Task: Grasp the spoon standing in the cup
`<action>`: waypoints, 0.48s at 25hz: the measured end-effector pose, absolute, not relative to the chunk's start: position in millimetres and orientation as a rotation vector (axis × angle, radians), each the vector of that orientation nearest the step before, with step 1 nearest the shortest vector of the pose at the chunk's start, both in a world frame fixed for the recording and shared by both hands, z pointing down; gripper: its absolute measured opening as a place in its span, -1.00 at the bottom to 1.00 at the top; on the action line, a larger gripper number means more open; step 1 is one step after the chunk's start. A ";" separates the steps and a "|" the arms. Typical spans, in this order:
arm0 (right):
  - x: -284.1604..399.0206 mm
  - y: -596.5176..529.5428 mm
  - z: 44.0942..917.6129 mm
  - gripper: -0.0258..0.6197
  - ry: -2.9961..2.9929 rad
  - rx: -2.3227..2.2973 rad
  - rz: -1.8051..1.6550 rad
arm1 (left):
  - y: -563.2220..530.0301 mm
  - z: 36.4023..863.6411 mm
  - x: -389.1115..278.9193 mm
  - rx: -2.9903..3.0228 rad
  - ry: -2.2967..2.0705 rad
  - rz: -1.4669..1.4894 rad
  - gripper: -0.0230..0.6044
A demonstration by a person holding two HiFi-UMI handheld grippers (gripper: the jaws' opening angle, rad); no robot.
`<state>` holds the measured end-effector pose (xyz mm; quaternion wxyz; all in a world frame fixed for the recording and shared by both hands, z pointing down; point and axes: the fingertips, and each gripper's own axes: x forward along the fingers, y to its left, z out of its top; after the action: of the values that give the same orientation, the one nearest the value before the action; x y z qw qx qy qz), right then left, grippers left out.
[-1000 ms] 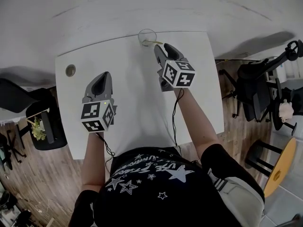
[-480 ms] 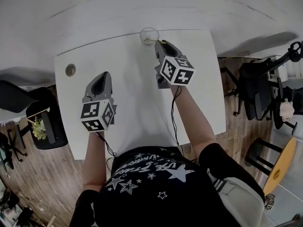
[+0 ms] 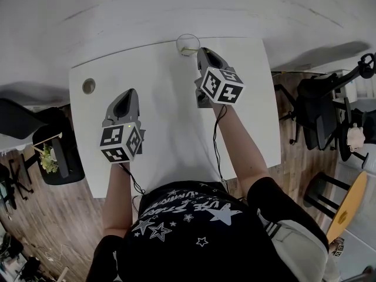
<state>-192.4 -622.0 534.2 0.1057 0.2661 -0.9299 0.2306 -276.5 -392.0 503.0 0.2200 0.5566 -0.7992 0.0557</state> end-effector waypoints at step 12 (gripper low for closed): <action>-194.6 -619.1 517.3 -0.87 -2.774 0.757 0.673 | -381.2 491.5 -277.2 1.531 -2.233 0.142 -0.90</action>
<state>-194.6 -619.1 517.3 0.0941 0.2552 -0.9351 0.2270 -277.2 -381.2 491.5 0.2135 0.5516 -0.8047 0.0511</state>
